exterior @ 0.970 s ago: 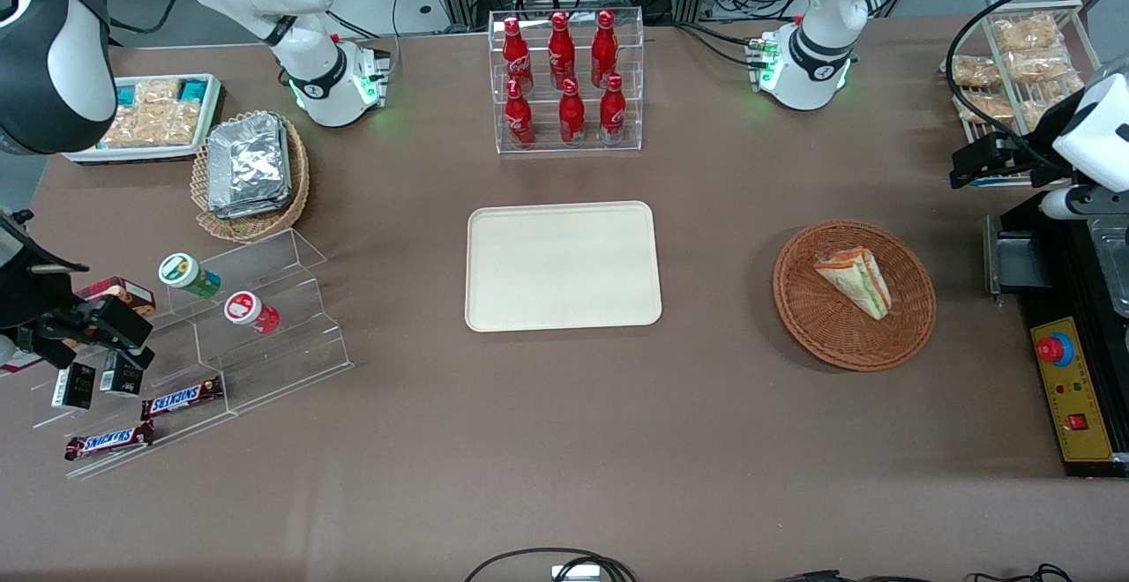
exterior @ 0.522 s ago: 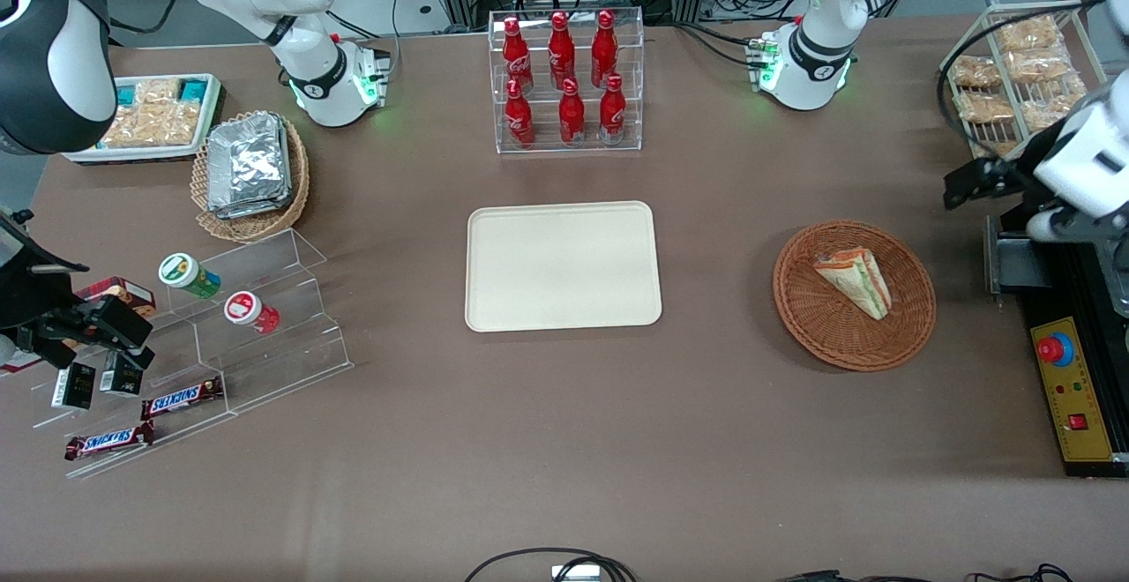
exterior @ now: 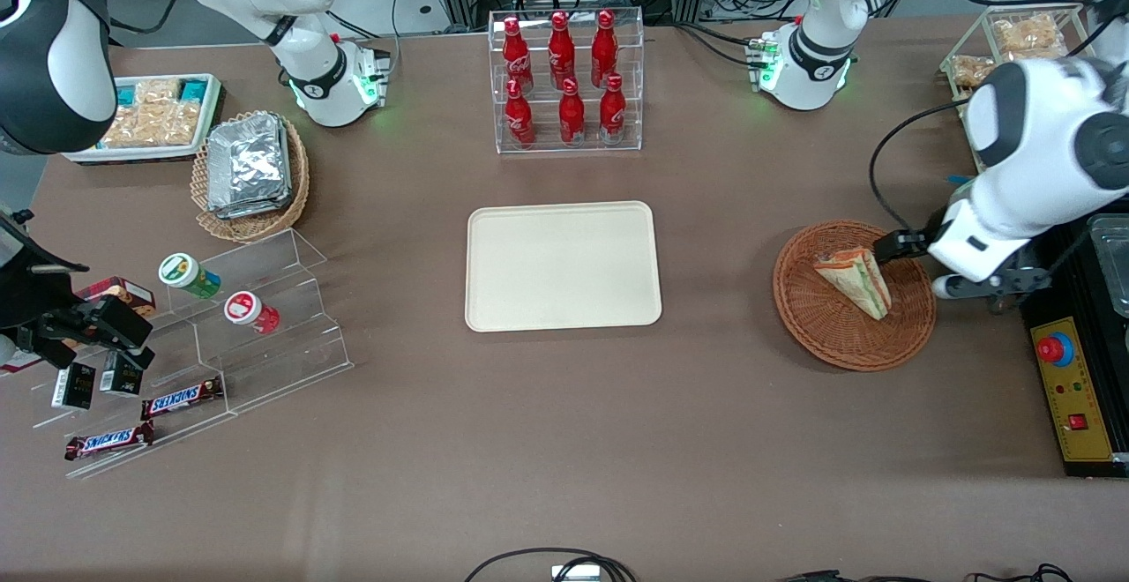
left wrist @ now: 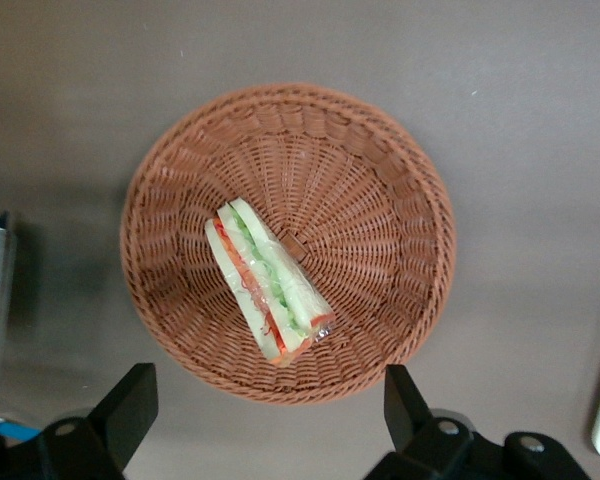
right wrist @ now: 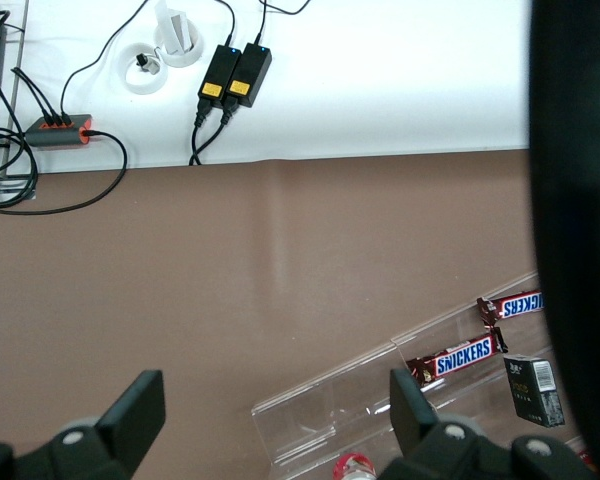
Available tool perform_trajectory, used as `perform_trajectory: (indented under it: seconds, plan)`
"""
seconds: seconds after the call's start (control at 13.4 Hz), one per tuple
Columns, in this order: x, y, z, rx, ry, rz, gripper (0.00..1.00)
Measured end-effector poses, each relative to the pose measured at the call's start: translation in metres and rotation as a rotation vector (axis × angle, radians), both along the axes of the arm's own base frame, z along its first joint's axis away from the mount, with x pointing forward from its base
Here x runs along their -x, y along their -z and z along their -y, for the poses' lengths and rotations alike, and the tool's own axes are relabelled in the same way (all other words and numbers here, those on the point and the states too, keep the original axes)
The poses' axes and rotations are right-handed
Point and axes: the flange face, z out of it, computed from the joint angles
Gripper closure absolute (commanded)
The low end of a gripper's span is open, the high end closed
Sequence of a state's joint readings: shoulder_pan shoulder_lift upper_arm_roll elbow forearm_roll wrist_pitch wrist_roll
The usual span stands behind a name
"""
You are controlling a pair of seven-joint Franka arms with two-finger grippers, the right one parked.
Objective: Place sandwich from basket to tray
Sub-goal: 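Lower the open left gripper around the wrapped sandwich in the basket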
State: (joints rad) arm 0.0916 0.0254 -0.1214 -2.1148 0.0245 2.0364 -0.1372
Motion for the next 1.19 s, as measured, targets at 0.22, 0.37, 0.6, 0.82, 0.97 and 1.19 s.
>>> perform_trajectory:
  seconds: [0.22, 0.37, 0.6, 0.82, 0.97, 1.19]
  plan:
    - [0.016, 0.042, -0.003, -0.004, -0.064, 0.008, 0.0]
    - [0.018, 0.058, -0.004, -0.009, -0.137, -0.002, 0.0]
    - [0.017, 0.088, -0.004, -0.012, -0.23, -0.003, 0.0]
    - [0.023, 0.118, -0.004, -0.01, -0.281, 0.004, 0.0]
    - [0.027, 0.131, -0.004, -0.011, -0.301, 0.0, 0.0]
    - [0.032, 0.14, -0.005, -0.014, -0.311, -0.018, 0.0]
